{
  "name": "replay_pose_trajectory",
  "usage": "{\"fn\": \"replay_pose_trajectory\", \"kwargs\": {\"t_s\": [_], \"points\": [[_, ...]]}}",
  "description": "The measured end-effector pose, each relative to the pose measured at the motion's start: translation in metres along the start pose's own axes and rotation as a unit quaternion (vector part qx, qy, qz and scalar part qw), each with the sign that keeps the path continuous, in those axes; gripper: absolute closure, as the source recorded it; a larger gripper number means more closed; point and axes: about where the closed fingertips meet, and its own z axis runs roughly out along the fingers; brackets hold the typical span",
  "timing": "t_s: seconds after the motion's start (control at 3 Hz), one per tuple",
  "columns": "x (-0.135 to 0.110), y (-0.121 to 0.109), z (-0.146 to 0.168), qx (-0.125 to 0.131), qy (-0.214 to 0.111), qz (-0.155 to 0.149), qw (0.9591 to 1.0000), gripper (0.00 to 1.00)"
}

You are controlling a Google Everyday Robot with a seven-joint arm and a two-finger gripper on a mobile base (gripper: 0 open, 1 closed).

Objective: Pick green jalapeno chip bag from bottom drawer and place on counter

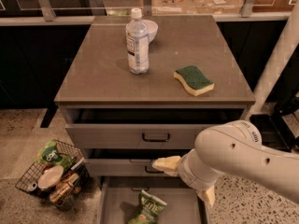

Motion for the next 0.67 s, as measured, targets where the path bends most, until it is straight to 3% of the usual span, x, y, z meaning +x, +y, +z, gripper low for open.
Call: {"fn": "replay_pose_trajectory", "kwargs": {"t_s": [0.67], "points": [[0.012, -0.009, 0.007, 0.001, 0.002, 0.000, 1.0000, 0.00]]}}
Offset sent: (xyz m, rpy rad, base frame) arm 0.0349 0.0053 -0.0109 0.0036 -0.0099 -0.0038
